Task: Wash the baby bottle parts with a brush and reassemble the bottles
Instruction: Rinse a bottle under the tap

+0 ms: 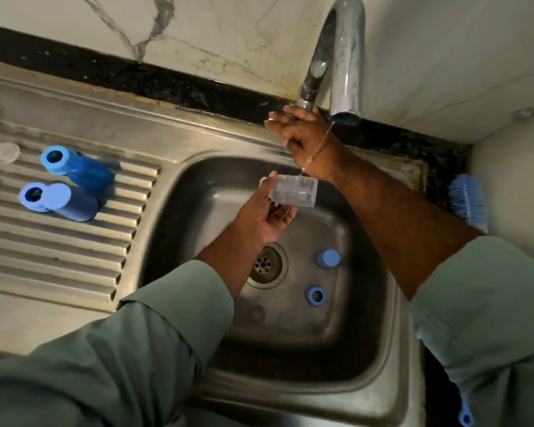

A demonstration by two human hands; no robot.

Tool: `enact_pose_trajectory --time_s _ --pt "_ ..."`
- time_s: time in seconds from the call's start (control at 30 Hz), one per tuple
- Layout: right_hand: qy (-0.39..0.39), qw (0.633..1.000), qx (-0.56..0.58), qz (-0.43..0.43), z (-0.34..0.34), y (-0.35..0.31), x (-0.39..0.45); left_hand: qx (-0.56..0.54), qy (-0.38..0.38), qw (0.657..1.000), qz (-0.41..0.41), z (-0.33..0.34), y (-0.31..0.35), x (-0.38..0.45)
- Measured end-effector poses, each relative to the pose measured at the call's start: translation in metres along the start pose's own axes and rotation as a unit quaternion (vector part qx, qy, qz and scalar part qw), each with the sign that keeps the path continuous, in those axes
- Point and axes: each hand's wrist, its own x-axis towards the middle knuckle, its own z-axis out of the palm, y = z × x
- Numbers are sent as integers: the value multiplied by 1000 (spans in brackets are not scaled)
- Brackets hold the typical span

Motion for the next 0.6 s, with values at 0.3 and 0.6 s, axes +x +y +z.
enact_pose_trajectory --time_s 0.3,0.6 --pt "16 999 28 -2 1 0 0 364 5 874 323 -15 -14 9" --pt "11 1000 8 17 3 1 0 511 12 732 451 -17 -18 10"
